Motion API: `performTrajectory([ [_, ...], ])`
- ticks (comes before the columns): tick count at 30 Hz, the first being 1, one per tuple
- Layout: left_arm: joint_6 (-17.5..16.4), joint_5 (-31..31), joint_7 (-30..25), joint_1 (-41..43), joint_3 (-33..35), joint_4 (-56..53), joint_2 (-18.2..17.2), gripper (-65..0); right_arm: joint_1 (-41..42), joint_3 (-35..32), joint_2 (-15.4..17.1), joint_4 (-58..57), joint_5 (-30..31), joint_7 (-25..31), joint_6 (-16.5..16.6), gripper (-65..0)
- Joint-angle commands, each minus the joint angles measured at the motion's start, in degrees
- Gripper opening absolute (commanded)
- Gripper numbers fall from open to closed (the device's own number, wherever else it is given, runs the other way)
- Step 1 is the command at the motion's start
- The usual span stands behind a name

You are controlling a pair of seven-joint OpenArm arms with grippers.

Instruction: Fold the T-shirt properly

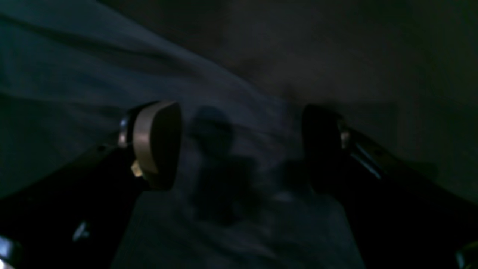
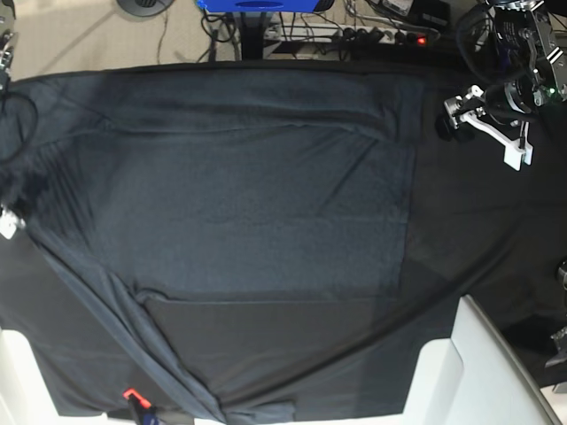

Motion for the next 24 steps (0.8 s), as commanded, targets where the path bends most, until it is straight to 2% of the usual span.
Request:
performTrajectory([
  [1, -0.44, -0.56, -0.55, -0.2, -0.44, 0.81, -0.95, -4.9, 1.88, -0.42, 1.26, 0.08, 0.82, 2.42, 0.73, -18.0],
  [7, -0.44, -0.56, -0.55, -0.11, -0.44, 0.9, -0.86, -4.9, 1.88, -0.95, 1.35, -3.26, 0.74, 5.58, 0.73, -18.3],
  [9, -0.44, -0.56, -0.55, -0.11, -0.44, 0.9, -0.86, -4.9, 1.88, -0.95, 1.44, -3.26, 0.74, 5.58, 0.73, -21.5],
  [11, -0.44, -0.56, -0.55, -0.11, -0.35, 0.9, -0.77, -4.9, 1.88, -0.95, 1.35, -3.26, 0.74, 5.58, 0.73, -31.5],
  [14, -0.26, -0.56, -0.55, -0.47, -0.09, 0.9, -0.77, -4.9, 1.96, -0.95, 1.26, -3.26, 0.74, 5.23, 0.47, -53.7],
  [16, -0.26, -0.56, -0.63, -0.64, 0.0, 0.9, -0.77, -4.9, 1.96, -0.95, 1.17, -3.26, 0.74, 5.23, 0.38, -64.2],
  [21, -0.44, -0.12, -1.07, -0.73, 0.09, 1.69, -0.86, -4.9, 1.96, -0.95, 1.17, -3.0, 0.74, 5.14, 0.29, -64.2],
  [24, -0.44, 0.23, -6.79, -0.2, 2.55, 4.68, -1.39, -4.9, 1.88, -0.95, 1.17, -2.12, 0.74, 5.05, 0.29, -64.5],
])
